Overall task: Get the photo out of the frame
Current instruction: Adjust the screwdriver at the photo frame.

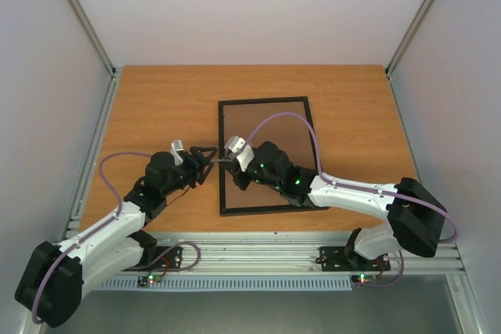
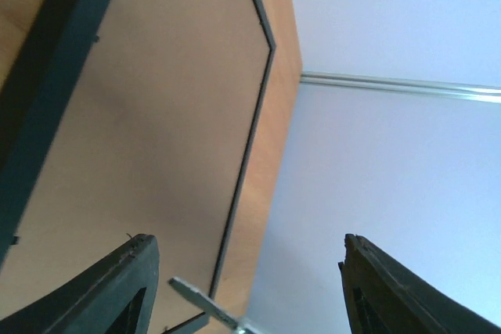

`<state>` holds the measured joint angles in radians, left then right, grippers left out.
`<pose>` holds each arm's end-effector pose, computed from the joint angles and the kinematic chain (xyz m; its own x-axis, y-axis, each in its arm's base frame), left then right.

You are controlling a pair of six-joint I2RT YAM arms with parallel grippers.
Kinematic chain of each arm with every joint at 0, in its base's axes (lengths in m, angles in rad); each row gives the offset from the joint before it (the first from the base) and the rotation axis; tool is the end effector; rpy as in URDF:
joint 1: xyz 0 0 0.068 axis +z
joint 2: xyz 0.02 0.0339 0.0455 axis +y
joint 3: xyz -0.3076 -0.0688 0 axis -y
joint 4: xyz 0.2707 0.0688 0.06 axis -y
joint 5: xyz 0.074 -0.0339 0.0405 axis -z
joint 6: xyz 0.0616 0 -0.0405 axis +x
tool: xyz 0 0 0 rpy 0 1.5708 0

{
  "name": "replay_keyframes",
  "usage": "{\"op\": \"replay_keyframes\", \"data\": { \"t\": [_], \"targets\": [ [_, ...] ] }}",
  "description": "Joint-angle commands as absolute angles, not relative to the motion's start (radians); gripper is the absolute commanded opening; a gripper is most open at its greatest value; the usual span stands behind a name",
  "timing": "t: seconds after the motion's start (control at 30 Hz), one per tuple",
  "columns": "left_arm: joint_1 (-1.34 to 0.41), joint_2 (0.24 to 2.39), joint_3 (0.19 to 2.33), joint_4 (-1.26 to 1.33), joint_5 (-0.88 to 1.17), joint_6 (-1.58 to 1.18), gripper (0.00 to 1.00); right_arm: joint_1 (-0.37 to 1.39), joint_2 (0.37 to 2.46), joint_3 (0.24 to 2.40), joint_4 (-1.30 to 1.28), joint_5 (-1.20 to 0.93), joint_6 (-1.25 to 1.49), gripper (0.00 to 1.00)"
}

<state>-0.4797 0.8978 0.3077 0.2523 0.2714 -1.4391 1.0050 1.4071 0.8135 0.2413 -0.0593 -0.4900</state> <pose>0.1808 -0.1127 0.2091 -0.7018 -0.7115 -0.0358 -0.2036 0.2485 -0.9470 0.1872 0.3016 0.2686 0.2474 -0.4868 -0.8378 -0.8569 0.2937 -0.4237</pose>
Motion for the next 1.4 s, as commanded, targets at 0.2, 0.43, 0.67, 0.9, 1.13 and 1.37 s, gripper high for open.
{"op": "replay_keyframes", "data": {
  "t": [0.2,0.43,0.67,0.9,1.13,1.37],
  "targets": [
    [-0.488,0.904,0.339,0.384,0.237,-1.464,0.31,1.015,1.411,0.795,0.339,-0.079,-0.538,0.01],
    [-0.488,0.886,0.318,0.403,0.223,-1.441,0.06,1.012,1.416,0.817,0.234,-0.105,-0.479,0.01],
    [-0.488,0.834,0.366,0.234,0.213,-1.388,0.0,0.998,1.429,0.88,0.08,-0.159,-0.46,0.08],
    [-0.489,0.793,0.459,-0.052,0.182,-1.292,0.0,0.98,1.453,0.952,-0.059,-0.243,-0.5,0.15],
    [-0.489,0.792,0.497,-0.125,0.195,-1.249,0.04,0.939,1.48,0.968,-0.066,-0.382,-0.433,0.01],
    [-0.488,0.683,0.414,0.016,0.179,-1.222,0.52,0.807,1.436,0.968,-0.032,-0.664,-0.252,0.01]
  ]
}}
